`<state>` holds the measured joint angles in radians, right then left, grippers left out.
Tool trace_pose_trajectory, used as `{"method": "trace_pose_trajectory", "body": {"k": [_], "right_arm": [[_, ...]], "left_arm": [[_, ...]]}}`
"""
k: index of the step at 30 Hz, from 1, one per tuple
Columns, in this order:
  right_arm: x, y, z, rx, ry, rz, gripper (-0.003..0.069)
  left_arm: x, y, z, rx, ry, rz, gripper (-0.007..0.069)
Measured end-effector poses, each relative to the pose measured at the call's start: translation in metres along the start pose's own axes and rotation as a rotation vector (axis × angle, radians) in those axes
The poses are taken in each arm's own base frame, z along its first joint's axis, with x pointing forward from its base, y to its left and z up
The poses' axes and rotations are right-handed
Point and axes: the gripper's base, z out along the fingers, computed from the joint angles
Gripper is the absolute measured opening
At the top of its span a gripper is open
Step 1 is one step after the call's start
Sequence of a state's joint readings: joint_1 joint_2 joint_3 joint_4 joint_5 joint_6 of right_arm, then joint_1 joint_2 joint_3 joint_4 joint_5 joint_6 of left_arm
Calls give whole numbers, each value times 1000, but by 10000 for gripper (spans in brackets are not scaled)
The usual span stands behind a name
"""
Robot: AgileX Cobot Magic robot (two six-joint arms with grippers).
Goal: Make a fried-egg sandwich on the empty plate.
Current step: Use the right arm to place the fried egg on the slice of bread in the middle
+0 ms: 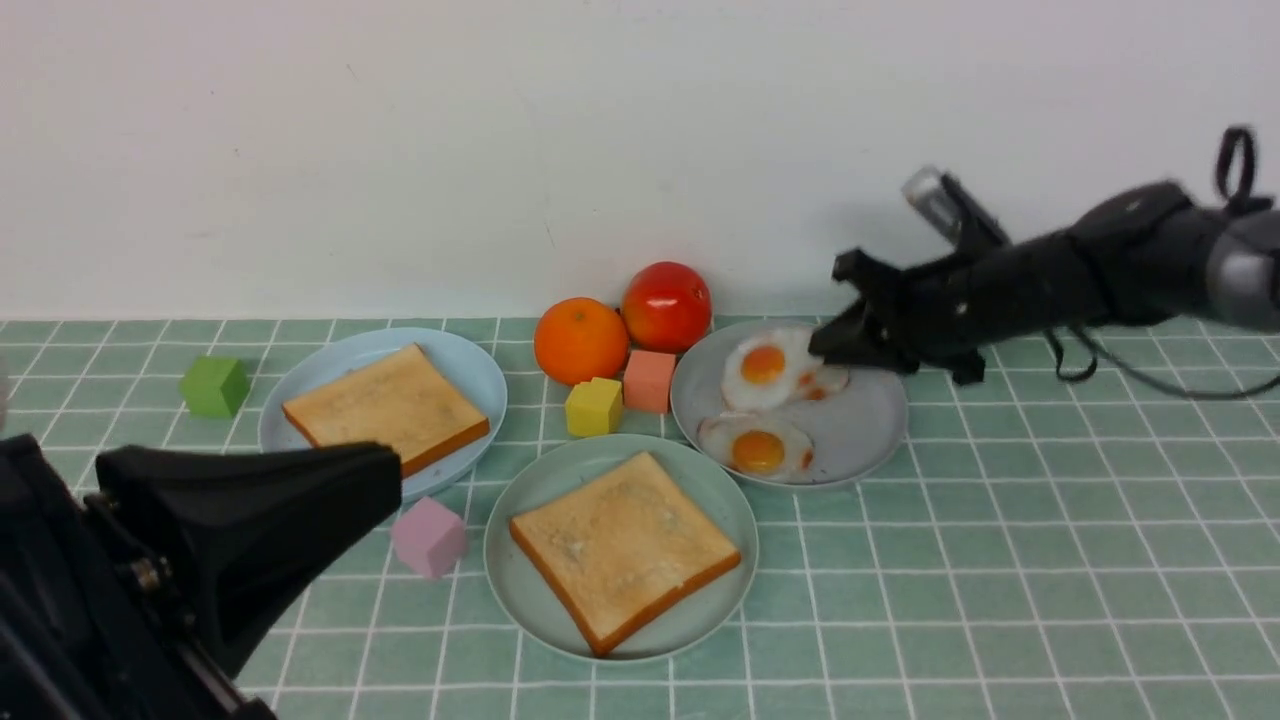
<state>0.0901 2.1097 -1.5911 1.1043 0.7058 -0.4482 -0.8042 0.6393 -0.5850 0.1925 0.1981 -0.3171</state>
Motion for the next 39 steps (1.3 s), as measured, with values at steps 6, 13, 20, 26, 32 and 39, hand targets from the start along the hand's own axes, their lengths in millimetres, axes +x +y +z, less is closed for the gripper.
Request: {"method": "trace_pose_trajectory", "body": {"k": [6,13,20,26,32,39], "right_arm": [[8,52,-46,-101,77,-138,59],[74,95,-45,-186,324,-208,59],[117,80,2,-110,351,-133,59],[116,63,28,-109,301,-24,59],[120,45,49,-86,298,47,59],[121,32,55,-23,292,3,171]], "left_arm": [[5,2,0,-24,55,25,-10],[9,6,-1,-59,107,84,-6],[11,7,-1,-67,126,91,-2],[11,6,-1,-66,127,82,1],[11,6,-1,-64,127,78,3],[13,7,-1,-71,145,77,3]]}}
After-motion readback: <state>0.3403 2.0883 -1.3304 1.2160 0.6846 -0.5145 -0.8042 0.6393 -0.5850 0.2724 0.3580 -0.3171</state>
